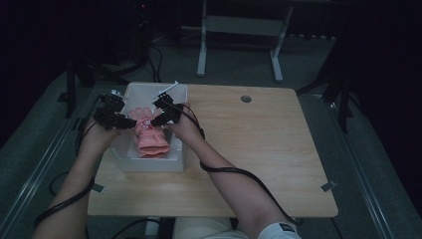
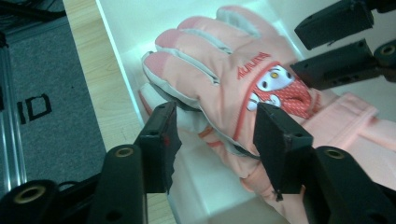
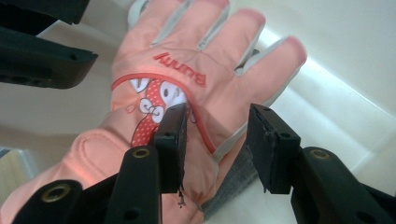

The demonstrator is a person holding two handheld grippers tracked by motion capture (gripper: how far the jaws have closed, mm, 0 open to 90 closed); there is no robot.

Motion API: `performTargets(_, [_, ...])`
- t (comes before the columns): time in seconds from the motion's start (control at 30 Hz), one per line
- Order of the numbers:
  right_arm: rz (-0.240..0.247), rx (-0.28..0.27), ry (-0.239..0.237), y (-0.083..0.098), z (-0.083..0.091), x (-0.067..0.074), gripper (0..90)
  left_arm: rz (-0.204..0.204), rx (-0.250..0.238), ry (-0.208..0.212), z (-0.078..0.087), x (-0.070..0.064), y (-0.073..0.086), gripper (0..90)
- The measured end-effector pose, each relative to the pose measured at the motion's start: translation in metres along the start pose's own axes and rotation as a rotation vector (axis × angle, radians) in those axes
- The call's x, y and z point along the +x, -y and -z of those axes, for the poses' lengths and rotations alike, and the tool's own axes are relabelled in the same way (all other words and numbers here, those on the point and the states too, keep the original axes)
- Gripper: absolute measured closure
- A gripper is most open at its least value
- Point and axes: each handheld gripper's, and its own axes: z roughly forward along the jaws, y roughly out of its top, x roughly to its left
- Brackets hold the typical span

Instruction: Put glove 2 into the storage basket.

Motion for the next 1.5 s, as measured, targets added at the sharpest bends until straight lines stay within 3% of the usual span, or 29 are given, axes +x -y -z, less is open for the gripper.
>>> performTargets(0.1, [0.006, -0.004, -0.018, 0.000, 0.002, -0.001, 59.4, -0.003, 0.000, -0.006, 0.001, -0.002, 0.001, 49.2])
performTargets(0.17, [0.034, -0.018, -0.023, 0.001, 0.004, 0.001, 58.3, 0.002, -0.008, 0.002, 0.001, -0.003, 0.002, 49.2])
performTargets(0.2, [0.037, -0.023, -0.048, 0.001, 0.005, 0.003, 57.7, 0.002, -0.007, 0.003, 0.000, -0.004, 0.003, 49.2])
performTargets(0.4, [0.060, -0.023, -0.045, 0.002, 0.007, 0.009, 59.7, 0.005, 0.008, 0.013, -0.005, -0.008, 0.009, 49.2])
performTargets(0.6, [0.062, -0.053, -0.054, 0.006, 0.019, 0.004, 58.5, 0.016, -0.019, 0.030, -0.001, -0.009, 0.011, 49.1])
performTargets(0.73, [0.061, -0.111, -0.070, 0.009, 0.045, -0.004, 55.4, 0.018, -0.073, 0.051, 0.009, -0.017, 0.009, 49.1])
performTargets(0.77, [0.061, -0.111, -0.070, 0.009, 0.045, -0.004, 55.4, 0.018, -0.073, 0.051, 0.009, -0.017, 0.009, 49.1])
performTargets(0.8, [0.066, -0.131, -0.067, 0.012, 0.057, -0.008, 53.4, 0.018, -0.085, 0.060, 0.011, -0.020, 0.007, 48.3])
performTargets(0.9, [0.074, -0.154, -0.064, 0.015, 0.071, -0.011, 49.8, 0.005, -0.117, 0.084, 0.017, -0.030, 0.003, 46.5])
performTargets(0.93, [0.080, -0.178, -0.071, 0.018, 0.084, -0.014, 44.2, -0.001, -0.140, 0.113, 0.020, -0.038, 0.000, 41.1])
performTargets(1.0, [0.087, -0.191, -0.075, 0.020, 0.090, -0.015, 41.2, -0.004, -0.147, 0.131, 0.020, -0.042, -0.001, 37.7])
performTargets(1.03, [0.097, -0.204, -0.075, 0.022, 0.096, -0.017, 38.1, -0.008, -0.151, 0.142, 0.020, -0.047, -0.003, 33.1])
performTargets(1.07, [0.108, -0.219, -0.086, 0.027, 0.106, -0.020, 32.7, -0.010, -0.151, 0.142, 0.020, -0.052, -0.004, 20.9])
performTargets(1.1, [0.108, -0.219, -0.086, 0.027, 0.106, -0.020, 32.7, -0.022, -0.150, 0.152, 0.020, -0.056, -0.006, 20.9])
performTargets(1.13, [0.112, -0.231, -0.091, 0.031, 0.115, -0.023, 27.7, -0.030, -0.151, 0.168, 0.019, -0.061, -0.007, 12.3])
performTargets(1.17, [0.119, -0.233, -0.094, 0.033, 0.118, -0.025, 24.8, -0.028, -0.174, 0.197, 0.019, -0.068, -0.010, 10.7])
performTargets(1.23, [0.120, -0.237, -0.099, 0.036, 0.121, -0.027, 21.7, -0.029, -0.189, 0.218, 0.019, -0.072, -0.011, 8.0])
performTargets(1.27, [0.116, -0.244, -0.101, 0.044, 0.125, -0.032, 19.8, -0.032, -0.223, 0.245, 0.019, -0.081, -0.011, 4.6])
performTargets(1.3, [0.116, -0.244, -0.101, 0.044, 0.125, -0.032, 19.8, -0.032, -0.223, 0.245, 0.019, -0.081, -0.011, 3.4])
performTargets(1.33, [0.114, -0.253, -0.094, 0.053, 0.130, -0.037, 18.6, -0.048, -0.243, 0.273, 0.018, -0.092, -0.012, 2.5])
performTargets(1.37, [0.114, -0.253, -0.094, 0.053, 0.130, -0.037, 18.6, -0.048, -0.243, 0.273, 0.018, -0.092, -0.012, 2.5])
performTargets(1.47, [0.110, -0.261, -0.066, 0.072, 0.138, -0.049, 18.6, -0.091, -0.254, 0.309, 0.013, -0.116, -0.011, 2.5])
performTargets(1.5, [0.110, -0.261, -0.066, 0.072, 0.138, -0.049, 18.6, -0.091, -0.254, 0.309, 0.013, -0.116, -0.011, 2.5])
